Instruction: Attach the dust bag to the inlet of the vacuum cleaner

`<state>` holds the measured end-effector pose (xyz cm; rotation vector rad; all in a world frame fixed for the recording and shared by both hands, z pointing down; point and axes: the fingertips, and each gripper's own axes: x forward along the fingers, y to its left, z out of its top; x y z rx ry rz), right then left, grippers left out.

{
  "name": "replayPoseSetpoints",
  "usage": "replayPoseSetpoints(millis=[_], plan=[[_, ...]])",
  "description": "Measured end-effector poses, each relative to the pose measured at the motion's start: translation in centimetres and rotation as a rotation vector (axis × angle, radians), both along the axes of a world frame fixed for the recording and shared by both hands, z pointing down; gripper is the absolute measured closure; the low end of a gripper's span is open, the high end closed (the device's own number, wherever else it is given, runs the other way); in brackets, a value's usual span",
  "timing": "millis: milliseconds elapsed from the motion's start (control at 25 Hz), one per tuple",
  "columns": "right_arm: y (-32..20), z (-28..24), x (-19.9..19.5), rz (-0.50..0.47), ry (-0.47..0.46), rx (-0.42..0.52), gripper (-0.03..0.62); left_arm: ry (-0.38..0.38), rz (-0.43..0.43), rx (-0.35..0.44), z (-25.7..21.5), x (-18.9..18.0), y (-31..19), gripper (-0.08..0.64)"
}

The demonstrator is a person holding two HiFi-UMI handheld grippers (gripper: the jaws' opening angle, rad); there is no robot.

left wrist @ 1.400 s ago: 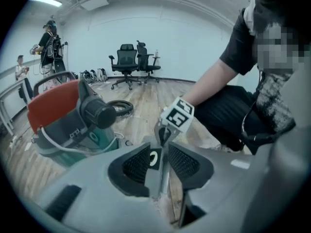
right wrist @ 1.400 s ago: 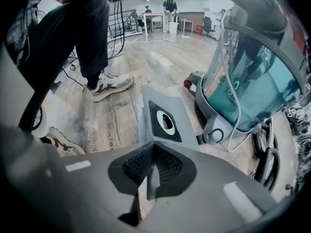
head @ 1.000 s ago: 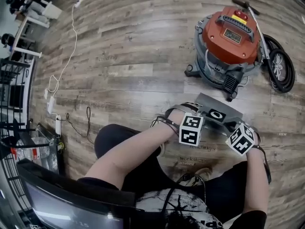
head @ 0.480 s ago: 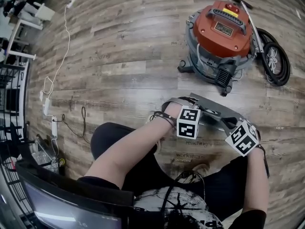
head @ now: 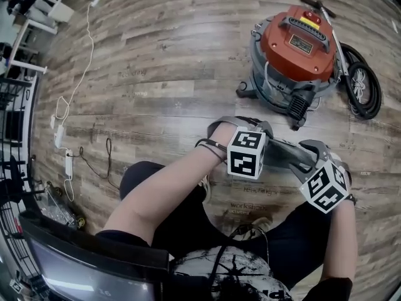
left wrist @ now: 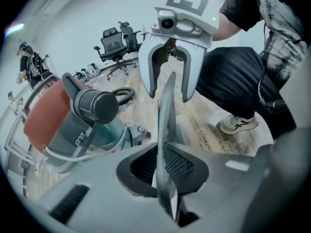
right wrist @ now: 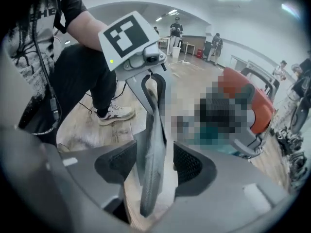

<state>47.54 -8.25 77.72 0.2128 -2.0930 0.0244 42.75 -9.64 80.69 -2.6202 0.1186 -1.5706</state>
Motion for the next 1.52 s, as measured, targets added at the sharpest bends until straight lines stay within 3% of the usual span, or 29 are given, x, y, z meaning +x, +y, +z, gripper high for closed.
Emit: replayPoseSetpoints(millis=[80, 240, 320, 520, 760, 920, 1160, 1520], plan=[[-0.6, 0.4, -0.7, -0.008, 0.044, 0.036, 0.359, 0.018, 0.009, -0.003, -0.6, 0.2, -0.1, 0.531], [-1.7, 1.2, -0.8, -0.002, 0.124, 0.095, 0.53, 0.037, 0.019, 0.002, -1.0, 0.5, -0.1, 0.531], [-2.3, 0.8, -0.9, 0.003, 0.133, 0.131, 0.552, 0.052, 0.009, 0.013, -1.6, 0.3, -0.7, 0.529], [-3.7, -1.0, -1.9, 0.013, 0.094, 0.169, 0.555, 0.118, -0.045, 0.002, -3.1, -0.7, -2.6, 0.525], [-5.5, -2.9, -3.0, 0.058, 0.032, 0.191, 0.557, 0.157, -0.052, -0.009, -5.4, -1.7, -5.0, 0.52], [-5.7, -3.9, -3.0, 0.084, -0.012, 0.176, 0.558, 0.144, 0.002, 0.007, -6.7, -1.6, -5.3, 0.52], [-5.9, -5.5, -3.6, 0.121, -0.062, 0.168, 0.558, 0.048, 0.096, 0.05, -8.7, -2.2, -5.5, 0.523], [-5.9, -6.8, -1.4, 0.144, -0.032, 0.179, 0.555, 0.114, 0.075, 0.041, -9.7, -0.1, -5.2, 0.525]])
